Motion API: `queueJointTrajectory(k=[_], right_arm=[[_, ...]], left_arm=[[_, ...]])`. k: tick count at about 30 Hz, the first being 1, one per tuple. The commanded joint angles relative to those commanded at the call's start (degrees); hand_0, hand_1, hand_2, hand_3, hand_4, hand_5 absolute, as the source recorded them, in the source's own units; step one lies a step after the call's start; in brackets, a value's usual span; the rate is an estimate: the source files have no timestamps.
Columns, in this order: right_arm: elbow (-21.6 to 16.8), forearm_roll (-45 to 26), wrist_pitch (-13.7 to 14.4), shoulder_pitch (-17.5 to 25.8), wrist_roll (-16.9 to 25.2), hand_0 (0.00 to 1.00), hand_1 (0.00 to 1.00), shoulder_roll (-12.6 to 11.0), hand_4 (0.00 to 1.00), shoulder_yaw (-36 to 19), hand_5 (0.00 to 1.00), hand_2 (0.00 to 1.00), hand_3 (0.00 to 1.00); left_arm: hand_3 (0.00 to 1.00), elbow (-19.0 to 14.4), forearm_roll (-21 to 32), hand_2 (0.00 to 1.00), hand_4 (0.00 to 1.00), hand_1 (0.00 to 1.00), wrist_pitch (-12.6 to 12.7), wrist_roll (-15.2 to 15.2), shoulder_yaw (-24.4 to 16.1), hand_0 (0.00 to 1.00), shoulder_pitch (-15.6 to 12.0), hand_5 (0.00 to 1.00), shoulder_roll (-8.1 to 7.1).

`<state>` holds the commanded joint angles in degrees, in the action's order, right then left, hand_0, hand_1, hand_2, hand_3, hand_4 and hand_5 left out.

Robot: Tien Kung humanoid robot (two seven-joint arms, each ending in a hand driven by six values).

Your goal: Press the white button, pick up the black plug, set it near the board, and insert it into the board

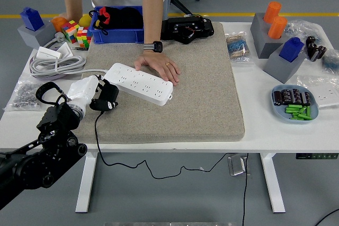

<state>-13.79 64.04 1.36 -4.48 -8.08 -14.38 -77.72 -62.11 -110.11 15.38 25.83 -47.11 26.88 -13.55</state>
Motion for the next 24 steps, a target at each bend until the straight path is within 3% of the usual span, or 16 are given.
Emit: queueJointTrajectory(k=[10,11,16,17,22,23,24], right_arm=[[0.0,-0.1,0.4,0.0,0.5,0.766,0.647,-0.2,0.667,0.2,0.423,0.632,0.614],[0.0,-0.2,0.5,0.0,0.6,0.765,0.646,-0.2,0.666,0.2,0.424,0.632,0.611],[0.0,-0.4,0.8,0.0,1.1,0.765,0.646,-0.3,0.666,0.5,0.424,0.632,0.611],[0.0,-0.4,0.8,0.0,1.2,0.765,0.644,-0.3,0.667,0.5,0.421,0.631,0.61],[0.0,-0.5,1.0,0.1,1.5,0.765,0.644,-0.3,0.667,0.7,0.421,0.631,0.61],[0.0,-0.5,1.1,0.2,1.5,0.765,0.644,-0.3,0.667,0.7,0.421,0.631,0.61],[0.0,-0.5,1.1,0.2,1.6,0.765,0.641,-0.3,0.665,0.7,0.419,0.629,0.609]], left_arm=[[0.602,0.1,-0.8,0.549,0.832,0.531,1.0,-0.5,0.6,0.393,0.2,0.085,-0.06],[0.576,0.2,-0.9,0.458,0.678,0.414,1.1,-0.5,0.7,0.316,0.3,0.002,-0.04],[0.576,0.4,-1.2,0.458,0.678,0.414,2.3,-1.2,1.0,0.316,0.2,0.002,-0.07],[0.522,0.4,-1.2,0.341,0.673,0.29,2.7,-1.5,1.1,0.264,0.2,0.002,-0.08],[0.522,0.5,-0.8,0.341,0.673,0.29,3.3,-2.0,1.2,0.264,0.2,0.002,-0.12],[0.464,0.5,-0.7,0.293,0.565,0.251,3.2,-2.1,1.2,0.257,0.1,0.002,-0.14],[0.464,0.4,-0.5,0.293,0.565,0.251,3.3,-2.2,1.1,0.257,0.1,0.002,-0.18]])
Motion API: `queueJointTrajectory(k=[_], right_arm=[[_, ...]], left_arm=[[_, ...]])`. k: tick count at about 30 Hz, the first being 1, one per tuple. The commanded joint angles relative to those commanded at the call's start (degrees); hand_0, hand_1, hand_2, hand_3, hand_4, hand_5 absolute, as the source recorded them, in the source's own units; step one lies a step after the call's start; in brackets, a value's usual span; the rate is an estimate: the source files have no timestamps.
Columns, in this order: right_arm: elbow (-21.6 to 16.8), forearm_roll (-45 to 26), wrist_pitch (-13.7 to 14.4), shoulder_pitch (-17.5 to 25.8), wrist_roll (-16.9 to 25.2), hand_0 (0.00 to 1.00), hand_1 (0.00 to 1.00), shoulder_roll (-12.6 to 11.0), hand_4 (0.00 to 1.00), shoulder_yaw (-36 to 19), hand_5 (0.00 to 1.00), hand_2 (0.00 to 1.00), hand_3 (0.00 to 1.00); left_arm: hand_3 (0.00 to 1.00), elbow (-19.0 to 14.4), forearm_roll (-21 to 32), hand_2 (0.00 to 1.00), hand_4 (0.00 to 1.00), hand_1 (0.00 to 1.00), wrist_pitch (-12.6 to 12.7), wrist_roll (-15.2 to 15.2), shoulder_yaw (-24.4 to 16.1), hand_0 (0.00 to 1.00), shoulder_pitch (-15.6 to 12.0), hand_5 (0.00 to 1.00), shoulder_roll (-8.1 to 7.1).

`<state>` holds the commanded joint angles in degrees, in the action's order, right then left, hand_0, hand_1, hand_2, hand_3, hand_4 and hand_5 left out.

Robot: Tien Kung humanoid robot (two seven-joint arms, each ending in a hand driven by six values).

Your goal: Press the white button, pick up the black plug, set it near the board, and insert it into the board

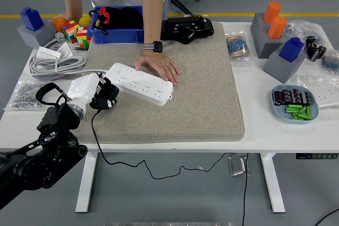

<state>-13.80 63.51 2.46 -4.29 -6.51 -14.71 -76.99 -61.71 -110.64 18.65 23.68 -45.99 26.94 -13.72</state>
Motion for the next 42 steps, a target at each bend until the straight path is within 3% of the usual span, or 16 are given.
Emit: queueJointTrajectory(k=[9,18,25,36,42], right_arm=[[0.0,0.2,0.2,0.5,0.2,0.761,0.641,0.4,0.664,-0.7,0.417,0.629,0.609],[-0.2,0.1,0.1,0.3,0.1,0.761,0.641,0.3,0.661,-0.3,0.419,0.627,0.607],[-0.1,-0.1,0.1,0.6,0.1,0.76,0.639,0.3,0.658,-0.3,0.415,0.628,0.608],[0.0,-0.1,0.1,0.6,0.1,0.759,0.638,0.4,0.654,-0.3,0.409,0.624,0.607],[-0.1,-0.3,0.1,0.4,0.1,0.757,0.638,0.4,0.653,0.1,0.406,0.624,0.607]], left_arm=[[0.438,-2.2,0.2,0.27,0.525,0.238,1.1,-1.0,-1.5,0.265,0.2,0.002,0.0],[0.443,-0.7,0.6,0.269,0.541,0.239,1.5,-1.5,-1.6,0.276,3.1,0.002,1.09],[0.443,2.3,0.8,0.267,0.542,0.239,1.4,-1.6,-0.6,0.277,5.0,0.002,2.67],[0.448,6.5,1.8,0.268,0.547,0.24,1.2,-1.6,2.5,0.28,7.7,0.002,3.31],[0.447,9.1,2.3,0.268,0.545,0.24,1.3,-1.9,3.0,0.28,9.0,0.002,4.37]])
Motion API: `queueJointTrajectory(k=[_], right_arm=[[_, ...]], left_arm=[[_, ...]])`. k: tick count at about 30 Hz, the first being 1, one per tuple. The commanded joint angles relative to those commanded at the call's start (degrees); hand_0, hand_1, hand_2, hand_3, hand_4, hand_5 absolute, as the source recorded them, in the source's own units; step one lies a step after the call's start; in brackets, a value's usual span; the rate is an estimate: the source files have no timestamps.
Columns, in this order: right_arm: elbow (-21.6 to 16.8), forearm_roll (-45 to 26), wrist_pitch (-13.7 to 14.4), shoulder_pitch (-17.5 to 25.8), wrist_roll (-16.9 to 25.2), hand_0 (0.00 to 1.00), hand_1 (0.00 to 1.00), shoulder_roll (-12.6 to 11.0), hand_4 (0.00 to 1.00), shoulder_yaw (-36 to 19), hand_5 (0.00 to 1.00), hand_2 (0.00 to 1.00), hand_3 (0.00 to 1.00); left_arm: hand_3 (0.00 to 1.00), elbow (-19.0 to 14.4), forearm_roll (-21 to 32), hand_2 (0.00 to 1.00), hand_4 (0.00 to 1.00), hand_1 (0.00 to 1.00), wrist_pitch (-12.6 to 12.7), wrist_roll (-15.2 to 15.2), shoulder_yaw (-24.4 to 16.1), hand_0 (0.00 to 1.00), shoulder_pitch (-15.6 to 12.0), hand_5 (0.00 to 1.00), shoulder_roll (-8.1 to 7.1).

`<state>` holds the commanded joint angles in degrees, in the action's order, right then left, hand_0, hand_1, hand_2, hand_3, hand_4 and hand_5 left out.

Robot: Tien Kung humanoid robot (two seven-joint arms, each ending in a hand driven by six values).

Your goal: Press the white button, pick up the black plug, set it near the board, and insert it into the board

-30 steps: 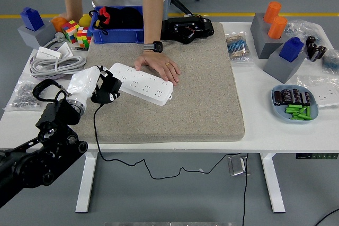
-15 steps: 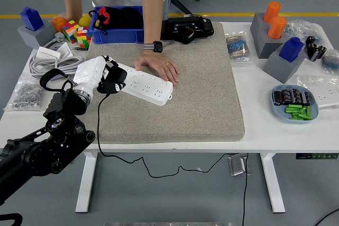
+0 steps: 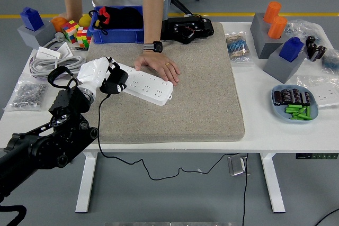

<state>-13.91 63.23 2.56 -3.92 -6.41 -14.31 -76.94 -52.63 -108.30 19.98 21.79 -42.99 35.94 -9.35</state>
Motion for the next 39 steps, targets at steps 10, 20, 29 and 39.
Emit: queueJointTrajectory(k=[10,20,29,39], right_arm=[[0.1,0.0,0.0,-0.2,0.0,0.757,0.637,-0.1,0.652,0.0,0.405,0.624,0.607],[0.0,-0.1,0.0,-0.7,0.0,0.757,0.637,0.0,0.651,-0.4,0.404,0.624,0.607],[0.1,-0.1,0.0,-0.7,0.0,0.757,0.637,0.0,0.651,-0.3,0.404,0.624,0.607],[0.1,-0.1,0.0,-0.7,0.0,0.757,0.637,0.1,0.651,-0.4,0.404,0.624,0.606]], left_arm=[[0.45,3.4,0.8,0.268,0.547,0.24,0.1,-0.4,1.0,0.279,1.2,0.002,0.98],[0.447,4.9,1.1,0.267,0.541,0.239,0.3,-0.7,2.2,0.278,2.4,0.002,1.38],[0.447,5.2,0.9,0.267,0.542,0.239,0.1,-0.3,3.2,0.277,3.0,0.002,1.76],[0.588,4.9,1.8,0.432,0.763,0.465,-1.8,0.3,2.9,0.408,3.0,0.002,1.41]])
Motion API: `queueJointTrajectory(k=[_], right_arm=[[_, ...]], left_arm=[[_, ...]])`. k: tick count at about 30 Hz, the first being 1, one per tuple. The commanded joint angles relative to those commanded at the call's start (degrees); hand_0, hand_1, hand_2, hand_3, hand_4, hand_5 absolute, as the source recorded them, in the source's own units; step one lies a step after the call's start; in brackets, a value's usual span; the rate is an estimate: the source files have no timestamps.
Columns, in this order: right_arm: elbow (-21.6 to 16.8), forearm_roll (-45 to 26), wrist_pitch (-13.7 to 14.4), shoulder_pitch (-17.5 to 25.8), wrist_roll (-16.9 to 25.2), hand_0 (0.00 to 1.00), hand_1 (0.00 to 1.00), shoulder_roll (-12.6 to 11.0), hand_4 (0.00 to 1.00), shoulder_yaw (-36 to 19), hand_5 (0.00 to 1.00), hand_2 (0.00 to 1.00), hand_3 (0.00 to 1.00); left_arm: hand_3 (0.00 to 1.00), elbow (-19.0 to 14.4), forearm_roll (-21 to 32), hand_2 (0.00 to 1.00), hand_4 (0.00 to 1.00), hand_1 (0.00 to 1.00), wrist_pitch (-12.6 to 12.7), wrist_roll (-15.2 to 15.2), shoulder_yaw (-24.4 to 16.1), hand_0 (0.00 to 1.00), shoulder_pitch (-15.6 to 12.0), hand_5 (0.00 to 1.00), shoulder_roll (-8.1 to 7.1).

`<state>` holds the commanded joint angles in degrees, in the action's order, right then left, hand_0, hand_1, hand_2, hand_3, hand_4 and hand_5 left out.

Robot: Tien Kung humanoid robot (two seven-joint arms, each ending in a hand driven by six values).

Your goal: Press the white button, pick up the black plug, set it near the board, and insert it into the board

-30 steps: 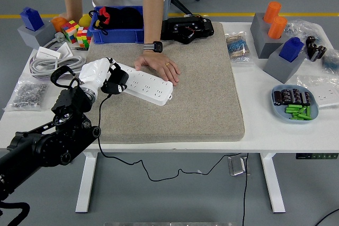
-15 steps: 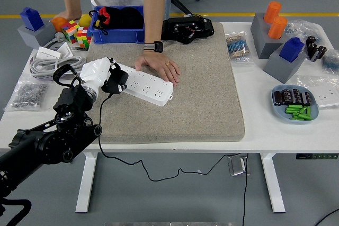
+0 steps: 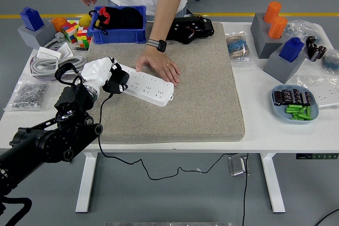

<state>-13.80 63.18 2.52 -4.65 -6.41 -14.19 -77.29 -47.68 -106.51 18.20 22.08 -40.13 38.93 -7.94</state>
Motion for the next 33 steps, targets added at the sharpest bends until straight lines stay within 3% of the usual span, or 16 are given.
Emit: queueJointTrajectory(k=[2,3,8,9,14,15,20,22,26,27,32,33], right_arm=[[0.0,0.0,0.0,0.0,0.0,0.757,0.637,0.0,0.651,0.0,0.404,0.624,0.606],[0.0,0.0,0.0,0.0,0.0,0.757,0.637,0.0,0.651,0.0,0.404,0.624,0.606],[-0.1,0.0,0.0,0.0,0.0,0.757,0.637,0.0,0.651,0.1,0.404,0.624,0.606],[-0.1,-0.1,-0.1,0.0,0.0,0.757,0.637,0.0,0.651,0.1,0.403,0.624,0.606],[0.0,0.0,0.0,0.1,0.0,0.757,0.637,0.0,0.651,0.1,0.403,0.624,0.606],[0.0,0.0,0.0,0.1,0.0,0.757,0.637,0.0,0.651,0.1,0.403,0.623,0.606],[-0.1,0.0,0.0,0.1,0.0,0.757,0.637,0.0,0.651,0.1,0.403,0.623,0.606],[-0.1,0.0,0.0,0.1,0.0,0.757,0.637,0.0,0.651,0.0,0.403,0.623,0.606],[0.0,0.0,0.0,0.1,0.0,0.757,0.637,0.1,0.651,-0.1,0.403,0.623,0.606],[0.0,0.1,0.0,0.1,0.0,0.757,0.637,0.1,0.651,-0.2,0.403,0.624,0.606],[-0.1,0.3,0.0,0.1,0.0,0.757,0.637,-0.1,0.651,-0.5,0.403,0.624,0.606],[-0.1,0.3,0.0,0.1,0.1,0.757,0.637,-0.1,0.651,-0.5,0.403,0.623,0.606]], left_arm=[[0.588,0.0,0.0,0.432,0.763,0.465,-0.3,0.1,0.1,0.408,0.0,0.002,0.0],[0.842,0.0,0.0,0.774,0.919,0.825,-0.5,0.3,0.1,0.792,-0.1,0.135,-0.02],[0.842,-0.2,0.0,0.774,0.919,0.825,-0.8,0.0,0.1,0.792,-0.3,0.135,-0.09],[0.955,-0.3,-0.2,0.944,0.976,0.955,-0.9,0.1,0.2,0.88,-0.4,0.311,-0.1],[0.955,-0.8,-0.3,0.944,0.976,0.955,-0.5,-0.6,0.0,0.88,-0.7,0.311,-0.15],[0.998,-0.9,-0.3,0.998,0.998,0.998,-0.4,-0.8,-0.1,0.939,-0.8,0.474,-0.15],[0.998,-2.1,-0.3,0.998,0.998,0.998,0.2,-1.4,-1.2,0.939,-1.2,0.474,-0.25],[0.998,-2.9,-0.3,0.998,0.998,0.998,0.3,-1.6,-1.6,0.953,-1.4,0.521,-0.35],[0.998,-6.4,-0.9,0.998,0.998,0.998,1.4,-3.2,-2.8,0.953,-2.5,0.521,-1.12],[0.953,-8.1,-0.9,0.973,0.998,0.994,2.3,-4.4,-3.2,0.958,-3.2,0.565,-1.79],[0.953,-14.8,-0.8,0.973,0.998,0.994,5.6,-9.3,-5.1,0.958,-6.5,0.565,-5.14],[0.886,-15.7,-0.7,0.897,0.978,0.965,5.9,-10.1,-5.3,0.948,-7.0,0.57,-5.71]])
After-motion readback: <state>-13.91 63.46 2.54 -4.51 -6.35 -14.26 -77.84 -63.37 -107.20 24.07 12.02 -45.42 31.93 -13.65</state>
